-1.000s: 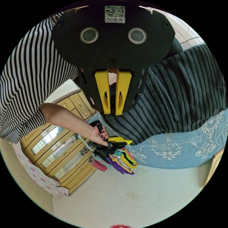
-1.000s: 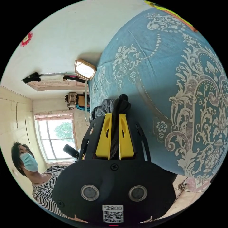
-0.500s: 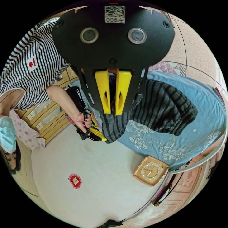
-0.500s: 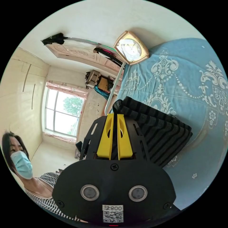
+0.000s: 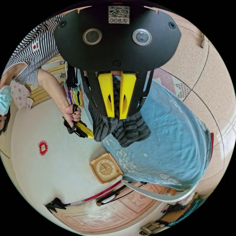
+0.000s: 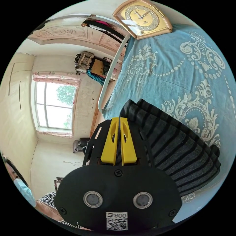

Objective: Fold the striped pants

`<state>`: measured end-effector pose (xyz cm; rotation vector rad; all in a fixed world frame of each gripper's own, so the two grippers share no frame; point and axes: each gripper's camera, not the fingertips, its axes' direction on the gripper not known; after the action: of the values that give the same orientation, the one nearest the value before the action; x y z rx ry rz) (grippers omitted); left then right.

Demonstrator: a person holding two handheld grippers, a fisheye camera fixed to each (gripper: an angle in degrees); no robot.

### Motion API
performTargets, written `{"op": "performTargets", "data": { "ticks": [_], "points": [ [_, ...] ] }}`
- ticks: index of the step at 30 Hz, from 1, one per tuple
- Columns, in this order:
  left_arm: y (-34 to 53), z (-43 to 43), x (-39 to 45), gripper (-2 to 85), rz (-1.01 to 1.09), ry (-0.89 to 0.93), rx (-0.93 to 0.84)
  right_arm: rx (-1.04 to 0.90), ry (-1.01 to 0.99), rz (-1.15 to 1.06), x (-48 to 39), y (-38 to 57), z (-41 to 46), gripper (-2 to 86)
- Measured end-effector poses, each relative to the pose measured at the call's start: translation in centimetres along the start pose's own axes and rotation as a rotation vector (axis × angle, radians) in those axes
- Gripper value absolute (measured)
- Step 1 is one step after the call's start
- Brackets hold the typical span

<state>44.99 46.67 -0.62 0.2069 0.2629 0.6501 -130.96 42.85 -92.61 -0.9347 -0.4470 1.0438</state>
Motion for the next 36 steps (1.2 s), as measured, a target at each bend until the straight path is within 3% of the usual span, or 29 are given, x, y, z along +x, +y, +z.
{"op": "performTargets", "data": {
  "ticks": [6, 13, 18, 21, 23, 29, 32, 36],
  "points": [
    [0.7, -1.6, -3.0, 2.5, -0.103, 0.06, 0.091, -0.051, 0.009, -0.078, 0.3, 1.0, 1.0, 0.1],
    [2.4, -6.0, -2.2, 0.4, -0.112, 0.065, 0.237, -0.139, 0.11, -0.218, 0.4, 10.5, 1.2, 0.1],
    [0.3, -3.5, 1.9, 0.0, 0.1, -0.03, 0.066, -0.288, 0.238, -0.308, -0.1, 12.8, 7.0, 0.0],
    [-0.7, -1.5, 0.0, 0.0, 0.044, -0.146, -0.02, -0.284, 0.368, -0.401, -0.9, 13.3, 9.5, 0.1],
    [-0.6, -1.8, -1.0, 0.0, -0.009, -0.078, -0.002, -0.318, 0.364, -0.4, -1.0, 12.6, 9.4, 0.1],
    [0.6, -3.2, 1.8, 0.1, 0.093, -0.064, 0.018, -0.269, 0.306, -0.41, -1.1, 13.7, 4.7, 0.1],
    [0.9, -1.7, 0.3, 0.2, 0.048, -0.156, -0.07, -0.367, 0.317, -0.357, 1.4, 14.6, 6.0, 0.1],
    [1.5, -2.8, 0.5, 0.8, 0.009, -0.103, -0.036, -0.324, 0.242, -0.298, 2.5, 14.1, 3.8, 0.3]
  ]
}}
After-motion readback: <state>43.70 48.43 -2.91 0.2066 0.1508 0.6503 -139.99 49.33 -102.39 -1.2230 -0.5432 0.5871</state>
